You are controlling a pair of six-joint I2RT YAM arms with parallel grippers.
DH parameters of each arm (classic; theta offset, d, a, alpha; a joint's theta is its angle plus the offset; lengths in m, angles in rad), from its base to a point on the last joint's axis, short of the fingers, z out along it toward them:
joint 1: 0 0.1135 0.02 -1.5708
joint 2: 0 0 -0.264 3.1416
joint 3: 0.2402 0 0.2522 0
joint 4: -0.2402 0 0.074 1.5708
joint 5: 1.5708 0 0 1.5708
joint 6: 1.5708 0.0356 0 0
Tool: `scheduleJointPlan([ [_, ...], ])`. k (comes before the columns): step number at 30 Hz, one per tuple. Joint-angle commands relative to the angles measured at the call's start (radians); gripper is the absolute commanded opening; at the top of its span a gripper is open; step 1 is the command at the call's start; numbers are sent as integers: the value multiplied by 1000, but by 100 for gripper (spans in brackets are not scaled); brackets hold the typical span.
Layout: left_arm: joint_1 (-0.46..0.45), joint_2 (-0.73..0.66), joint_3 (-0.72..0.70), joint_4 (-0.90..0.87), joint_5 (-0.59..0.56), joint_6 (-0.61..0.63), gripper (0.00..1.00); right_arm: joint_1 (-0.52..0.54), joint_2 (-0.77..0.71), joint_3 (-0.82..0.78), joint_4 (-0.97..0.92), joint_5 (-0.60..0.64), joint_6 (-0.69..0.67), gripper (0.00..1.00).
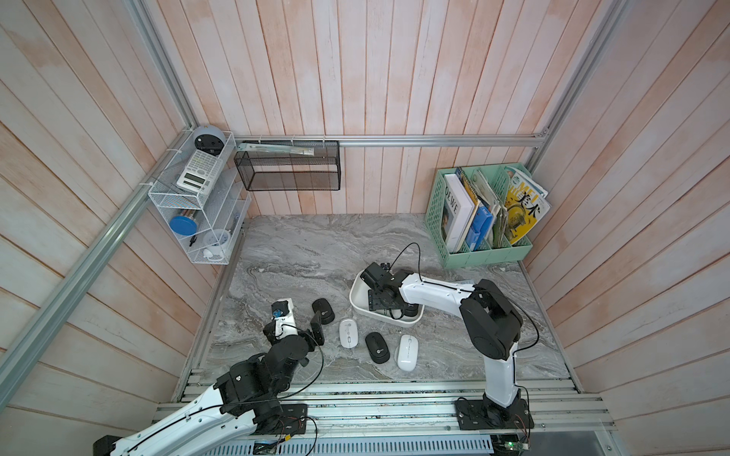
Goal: Take out the mouse from the storage box
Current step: Pick up the mouse from the storage box.
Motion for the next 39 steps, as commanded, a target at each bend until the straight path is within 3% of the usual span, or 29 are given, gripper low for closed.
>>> scheduleJointPlan([
  [1, 4, 0, 0, -12, -6, 0, 100, 1, 29, 0, -22, -64, -34, 84],
  [6, 4, 1, -1, -15, -10, 1, 100, 1, 69, 33, -23, -65, -35, 80],
  [12, 4, 1, 1, -18, -17, 1, 100, 3, 60, 55, -26, -81, -47, 62],
  [17, 4, 3, 1, -20, -19, 0, 100, 3, -9, 48, -32, -52, -55, 56],
  [31, 4, 19, 3, -19, -21, 1, 100, 4, -244, -22, -81, -7, -61, 55],
  [39, 4, 24, 5, -18, -22, 0, 100, 1, -463, -170, -172, 35, -58, 55],
])
